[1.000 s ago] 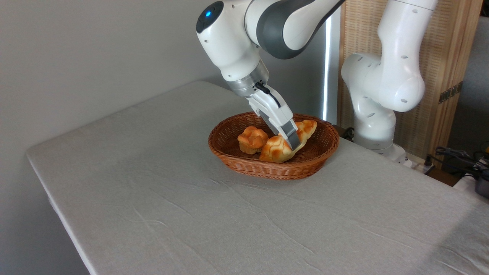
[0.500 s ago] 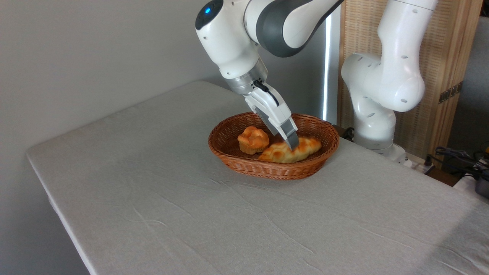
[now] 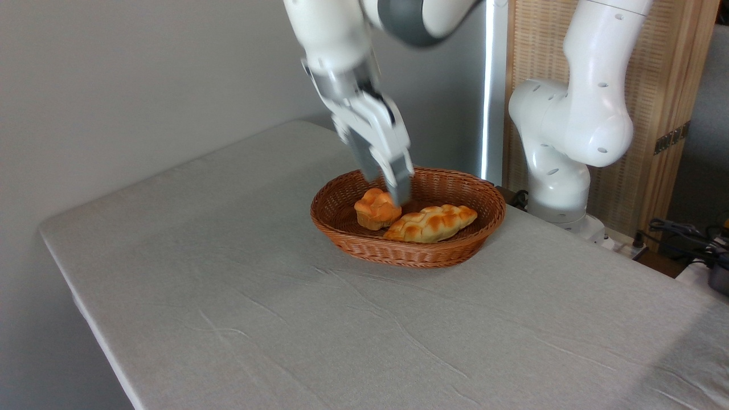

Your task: Put bread into the basket

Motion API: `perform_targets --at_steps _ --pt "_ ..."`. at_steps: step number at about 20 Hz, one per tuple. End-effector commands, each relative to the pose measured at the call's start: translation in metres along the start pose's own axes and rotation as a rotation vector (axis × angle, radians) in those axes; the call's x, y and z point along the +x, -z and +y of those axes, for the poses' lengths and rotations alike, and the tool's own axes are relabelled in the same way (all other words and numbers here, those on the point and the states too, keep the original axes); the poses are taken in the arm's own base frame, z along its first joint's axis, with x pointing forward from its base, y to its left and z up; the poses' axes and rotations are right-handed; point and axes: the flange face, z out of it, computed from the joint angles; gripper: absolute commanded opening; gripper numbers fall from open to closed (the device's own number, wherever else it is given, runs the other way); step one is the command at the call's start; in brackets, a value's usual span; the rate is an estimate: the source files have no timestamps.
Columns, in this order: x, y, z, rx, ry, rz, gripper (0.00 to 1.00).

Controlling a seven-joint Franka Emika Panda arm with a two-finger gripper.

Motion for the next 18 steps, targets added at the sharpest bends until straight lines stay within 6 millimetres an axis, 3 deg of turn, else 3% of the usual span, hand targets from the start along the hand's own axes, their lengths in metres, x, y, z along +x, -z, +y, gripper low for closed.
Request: perform_targets --at_steps 1,4,6,9,18 --pt "0.024 0.09 -0.061 0.071 0.072 0.102 1.0" --pt "0.037 0.111 -0.081 0.121 0.086 0.114 1.0" --pt "0.023 0.131 -0.108 0.169 0.14 0.144 1.0" --pt "0.005 0.145 -0.13 0.191 0.194 0.168 1.0" --pt "0.02 0.139 -0.128 0.184 0.272 0.162 1.0"
